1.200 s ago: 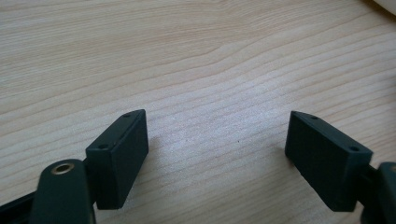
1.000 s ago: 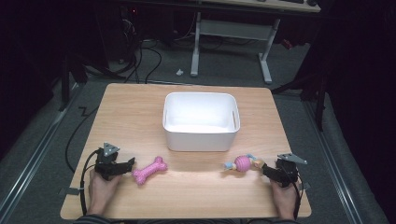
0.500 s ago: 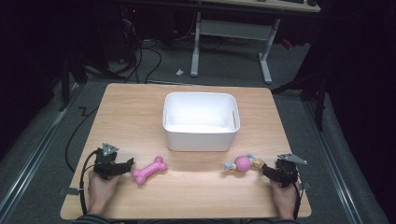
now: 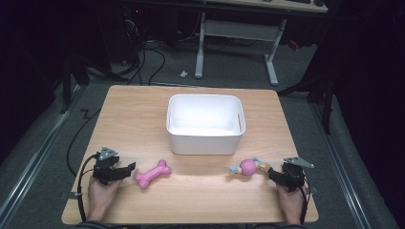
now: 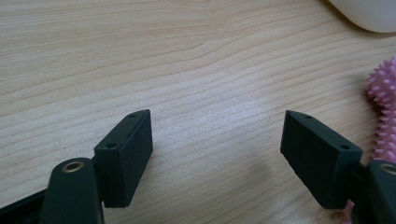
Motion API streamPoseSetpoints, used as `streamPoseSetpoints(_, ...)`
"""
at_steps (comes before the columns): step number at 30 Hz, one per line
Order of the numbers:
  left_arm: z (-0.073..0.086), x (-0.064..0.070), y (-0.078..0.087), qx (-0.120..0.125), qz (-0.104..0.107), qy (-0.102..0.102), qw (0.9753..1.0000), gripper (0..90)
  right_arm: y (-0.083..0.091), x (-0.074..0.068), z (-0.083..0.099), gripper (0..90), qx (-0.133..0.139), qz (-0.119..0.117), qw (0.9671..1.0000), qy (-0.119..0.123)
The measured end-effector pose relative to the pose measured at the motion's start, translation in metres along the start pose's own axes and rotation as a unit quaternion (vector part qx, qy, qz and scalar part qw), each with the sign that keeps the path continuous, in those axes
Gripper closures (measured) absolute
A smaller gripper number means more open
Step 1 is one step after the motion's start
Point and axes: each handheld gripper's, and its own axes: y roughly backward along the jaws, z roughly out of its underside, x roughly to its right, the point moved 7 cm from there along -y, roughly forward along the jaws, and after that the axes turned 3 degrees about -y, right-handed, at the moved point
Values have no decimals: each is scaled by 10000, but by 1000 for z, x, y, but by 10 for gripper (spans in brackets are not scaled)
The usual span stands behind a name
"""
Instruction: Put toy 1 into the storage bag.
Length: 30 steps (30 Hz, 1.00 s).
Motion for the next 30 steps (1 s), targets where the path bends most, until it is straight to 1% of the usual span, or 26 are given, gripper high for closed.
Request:
streamPoseSetpoints(8,-9,6,15,129,185,-27,9997,257,0,0,0,299,-2,-7,10000,-3)
streamPoseSetpoints(11,-14,10,22,218,227,-108,9994,258,0,0,0,299,-4,-7,10000,-12)
streamPoseSetpoints(12,-15,12,24,213,263,-142,9993,273,0,0,0,299,-6,-6,10000,-14)
streamPoseSetpoints(17,-20,24,31,265,397,-311,9984,281,0,-1,0,299,-5,-8,10000,-10)
streamPoseSetpoints(19,-21,30,32,239,456,-426,9978,291,0,-1,0,299,-4,-10,10000,-4)
streamPoseSetpoints(20,-22,36,32,202,533,-485,9972,298,0,-1,0,299,-4,-10,10000,-4)
streamPoseSetpoints(21,-22,36,32,202,533,-485,9972,301,0,-1,0,299,-4,-10,10000,-4)
streamPoseSetpoints(24,-22,45,31,78,586,-618,9963,306,0,-1,0,299,-4,-14,10000,-4)
streamPoseSetpoints(28,-22,56,28,-41,688,-709,9951,310,0,-1,0,298,-4,-18,10000,-1)
streamPoseSetpoints(30,-22,62,25,-99,742,-785,9941,307,0,-1,0,298,0,-23,10000,15)
